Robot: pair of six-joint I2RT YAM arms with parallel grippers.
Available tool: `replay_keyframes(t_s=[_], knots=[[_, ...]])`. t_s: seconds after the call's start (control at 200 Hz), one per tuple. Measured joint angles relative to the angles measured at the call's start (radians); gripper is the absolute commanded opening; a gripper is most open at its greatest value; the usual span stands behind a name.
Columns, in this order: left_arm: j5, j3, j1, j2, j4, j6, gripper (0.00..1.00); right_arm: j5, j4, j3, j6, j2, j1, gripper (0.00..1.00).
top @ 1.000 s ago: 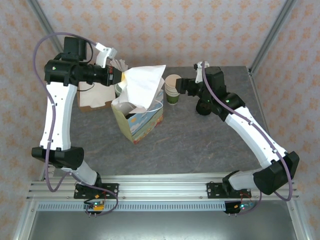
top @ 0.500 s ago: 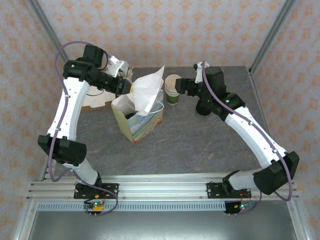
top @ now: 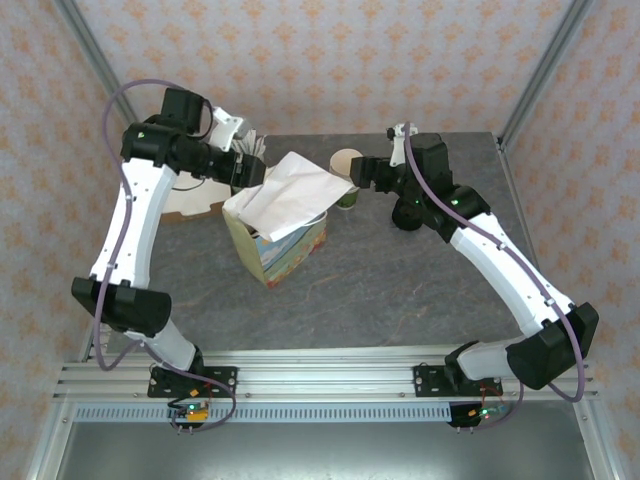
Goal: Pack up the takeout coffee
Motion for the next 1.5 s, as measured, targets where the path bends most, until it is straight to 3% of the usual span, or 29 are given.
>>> replay_keyframes(t_s=[0.115,0.315,0.48,0.621,0.771,0.991,1.221,1.316,1.496], knots=[[-0.075,-0.048,-0.075,-0.120,0.059,-0.028,0.78,-0.002,0.000,0.000,0.004,0.000,0.000,0.87],[-0.253,-0.064,-0.365,-0.219,0.091,-0.030,0.81,0.055,-0.038,0.027,0.006,0.011,-0.017,0.87],[-0.477,0.031,-0.570,-0.081,0.077,-0.030,0.82,0.084,-0.074,0.035,0.034,0.014,-0.099,0.87],[-0.636,0.114,-0.661,0.076,0.050,-0.018,0.83,0.087,-0.084,0.034,0.055,0.011,-0.154,0.87],[-0.722,0.209,-0.688,0.204,0.006,-0.011,0.77,0.079,-0.085,0.023,0.062,0.000,-0.161,0.87],[-0.805,0.296,-0.688,0.269,-0.056,-0.016,0.42,0.067,-0.085,0.006,0.062,-0.001,-0.161,0.87],[-0.799,0.324,-0.651,0.258,-0.108,-0.031,0.08,0.052,-0.085,0.003,0.063,-0.001,-0.161,0.87],[-0.762,0.323,-0.596,0.235,-0.121,-0.047,0.00,0.049,-0.084,-0.006,0.063,-0.005,-0.161,0.87],[-0.668,0.324,-0.549,0.141,-0.124,-0.088,0.00,0.048,-0.083,-0.012,0.066,-0.008,-0.161,0.87]])
